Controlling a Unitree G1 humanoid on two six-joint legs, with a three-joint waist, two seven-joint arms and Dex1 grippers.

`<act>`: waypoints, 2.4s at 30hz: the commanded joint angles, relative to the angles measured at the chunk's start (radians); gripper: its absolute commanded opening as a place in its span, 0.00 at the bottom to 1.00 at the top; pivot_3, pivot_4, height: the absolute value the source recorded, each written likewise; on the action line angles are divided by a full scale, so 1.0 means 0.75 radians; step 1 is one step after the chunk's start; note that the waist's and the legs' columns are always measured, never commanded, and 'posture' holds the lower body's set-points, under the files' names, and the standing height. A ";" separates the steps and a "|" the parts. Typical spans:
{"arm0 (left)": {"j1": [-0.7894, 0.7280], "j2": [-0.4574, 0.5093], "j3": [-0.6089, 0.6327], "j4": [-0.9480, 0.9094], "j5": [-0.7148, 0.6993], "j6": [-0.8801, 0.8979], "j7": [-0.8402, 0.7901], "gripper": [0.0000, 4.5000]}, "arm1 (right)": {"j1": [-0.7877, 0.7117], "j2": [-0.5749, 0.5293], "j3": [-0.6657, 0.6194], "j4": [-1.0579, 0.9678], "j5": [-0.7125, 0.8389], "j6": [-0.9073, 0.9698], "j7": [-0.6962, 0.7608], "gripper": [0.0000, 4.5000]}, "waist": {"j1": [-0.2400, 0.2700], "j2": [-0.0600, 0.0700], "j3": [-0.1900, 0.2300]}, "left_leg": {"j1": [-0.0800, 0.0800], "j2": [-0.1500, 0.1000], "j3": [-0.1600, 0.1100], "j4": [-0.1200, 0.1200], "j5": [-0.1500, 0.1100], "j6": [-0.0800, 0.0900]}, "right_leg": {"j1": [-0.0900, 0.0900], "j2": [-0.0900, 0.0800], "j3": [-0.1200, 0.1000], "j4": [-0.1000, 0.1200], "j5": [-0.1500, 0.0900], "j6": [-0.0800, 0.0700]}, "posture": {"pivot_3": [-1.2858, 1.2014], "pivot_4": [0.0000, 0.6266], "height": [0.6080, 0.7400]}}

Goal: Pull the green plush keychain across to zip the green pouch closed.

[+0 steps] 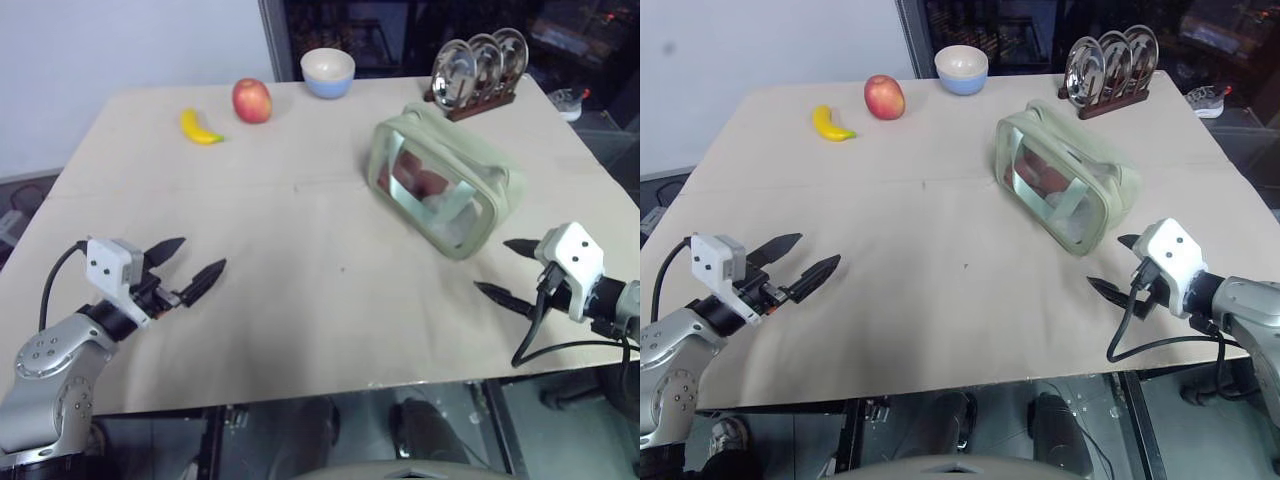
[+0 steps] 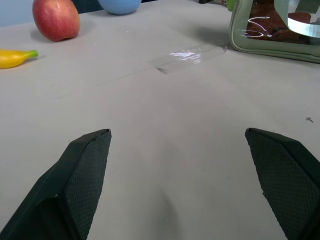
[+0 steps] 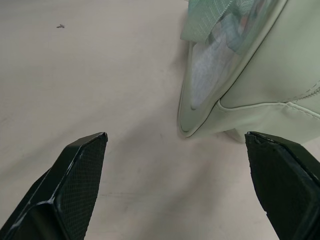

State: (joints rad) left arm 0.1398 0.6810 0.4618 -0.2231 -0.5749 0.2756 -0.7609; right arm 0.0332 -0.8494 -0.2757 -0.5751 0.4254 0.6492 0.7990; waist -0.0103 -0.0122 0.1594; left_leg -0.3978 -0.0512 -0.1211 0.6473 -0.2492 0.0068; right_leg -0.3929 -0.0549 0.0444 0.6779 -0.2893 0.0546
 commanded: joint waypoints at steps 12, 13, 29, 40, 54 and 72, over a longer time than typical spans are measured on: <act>-0.054 0.000 -0.076 -0.179 -0.024 -0.065 -0.127 0.99 | -0.462 -0.118 -0.055 -0.162 0.470 0.539 -0.163 1.00 | -0.006 0.001 0.001 | 0.000 0.000 0.001 0.000 0.000 0.000 | -0.001 0.000 0.000 0.000 0.000 0.000 | 0.52 0.24 1.00; -0.060 -0.001 -0.087 -0.195 -0.034 -0.068 -0.143 0.99 | -0.555 -0.106 -0.015 -0.125 0.462 0.580 -0.213 1.00 | -0.004 0.001 0.001 | 0.000 0.000 0.001 0.000 0.000 0.000 | 0.000 0.000 0.000 0.000 0.000 0.000 | 0.52 0.24 1.00; -0.088 -0.042 -0.161 -0.290 -0.021 -0.079 -0.134 1.00 | -1.387 0.200 0.644 0.709 -0.005 0.408 -0.263 0.73 | -0.009 0.002 0.001 | -0.005 -0.001 0.004 -0.005 0.001 -0.001 | -0.006 -0.001 0.002 -0.006 0.000 -0.001 | 0.52 0.24 1.00; 0.008 -0.077 -0.109 -0.309 0.009 -0.117 -0.068 1.00 | -1.401 0.222 0.717 0.976 -0.235 -0.567 0.327 0.01 | -0.016 0.003 0.002 | -0.004 -0.001 0.006 -0.005 -0.001 0.001 | -0.007 0.000 0.003 -0.004 0.000 -0.001 | 0.52 0.24 1.00; 0.094 -0.141 -0.063 -0.274 0.019 -0.148 -0.008 1.00 | -1.340 0.372 0.734 1.012 -0.422 -1.042 0.485 0.01 | -0.034 0.003 0.002 | -0.003 0.000 0.005 -0.005 0.001 -0.002 | -0.007 0.000 0.003 -0.002 0.000 -0.001 | 0.52 0.24 1.00; -0.085 -0.289 -0.389 -0.220 0.215 -0.101 0.199 1.00 | -1.178 0.363 0.697 0.596 -0.338 -0.599 0.475 0.54 | -0.033 0.003 0.002 | 0.001 -0.001 0.003 -0.002 -0.002 0.002 | -0.004 0.000 0.003 0.002 0.001 -0.001 | 0.52 0.24 1.00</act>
State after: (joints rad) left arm 0.0979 0.4695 0.1859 -0.3952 -0.4506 0.2112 -0.6364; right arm -0.8398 -0.5670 0.2948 -0.0633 0.1367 0.1567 1.1667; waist -0.0351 -0.0101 0.1607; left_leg -0.3976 -0.0521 -0.1187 0.6455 -0.2504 0.0085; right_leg -0.3963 -0.0551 0.0463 0.6792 -0.2888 0.0539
